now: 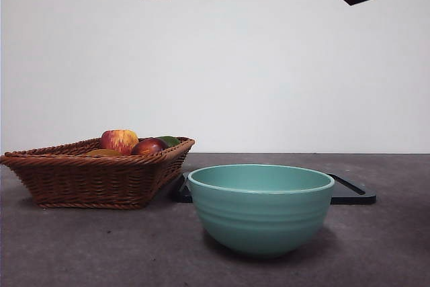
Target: Pick up the wifruite, put it on the bowl, pick up the plate, put it on desk
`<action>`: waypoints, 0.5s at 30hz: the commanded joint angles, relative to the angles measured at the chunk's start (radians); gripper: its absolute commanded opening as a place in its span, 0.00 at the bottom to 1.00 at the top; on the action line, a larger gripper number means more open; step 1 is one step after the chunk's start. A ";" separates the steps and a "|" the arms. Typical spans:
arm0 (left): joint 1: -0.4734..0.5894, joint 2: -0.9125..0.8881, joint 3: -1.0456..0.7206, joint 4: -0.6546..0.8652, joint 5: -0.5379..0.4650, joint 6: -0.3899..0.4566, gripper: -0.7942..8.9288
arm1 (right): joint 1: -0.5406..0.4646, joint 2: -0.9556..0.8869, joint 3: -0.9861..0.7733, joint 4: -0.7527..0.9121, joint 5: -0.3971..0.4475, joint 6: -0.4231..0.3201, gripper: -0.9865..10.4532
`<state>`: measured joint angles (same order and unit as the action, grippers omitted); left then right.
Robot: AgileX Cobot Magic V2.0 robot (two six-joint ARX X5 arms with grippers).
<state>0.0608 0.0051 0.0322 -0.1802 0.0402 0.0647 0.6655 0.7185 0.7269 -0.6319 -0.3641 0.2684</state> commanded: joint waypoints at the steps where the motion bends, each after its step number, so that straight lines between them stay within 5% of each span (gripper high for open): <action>1: 0.002 -0.002 -0.021 -0.007 0.000 -0.003 0.09 | -0.032 -0.019 0.008 0.009 -0.001 -0.062 0.09; 5: 0.002 -0.002 -0.021 -0.007 0.000 -0.003 0.09 | -0.168 -0.080 0.008 0.009 -0.001 -0.111 0.09; 10: 0.002 -0.002 -0.021 -0.007 0.000 -0.003 0.09 | -0.408 -0.172 -0.006 0.039 0.006 -0.282 0.09; 15: 0.002 -0.002 -0.021 -0.007 0.000 -0.003 0.09 | -0.613 -0.299 -0.114 0.223 0.006 -0.371 0.09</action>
<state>0.0608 0.0051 0.0322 -0.1802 0.0402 0.0647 0.0711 0.4309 0.6289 -0.4492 -0.3599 -0.0452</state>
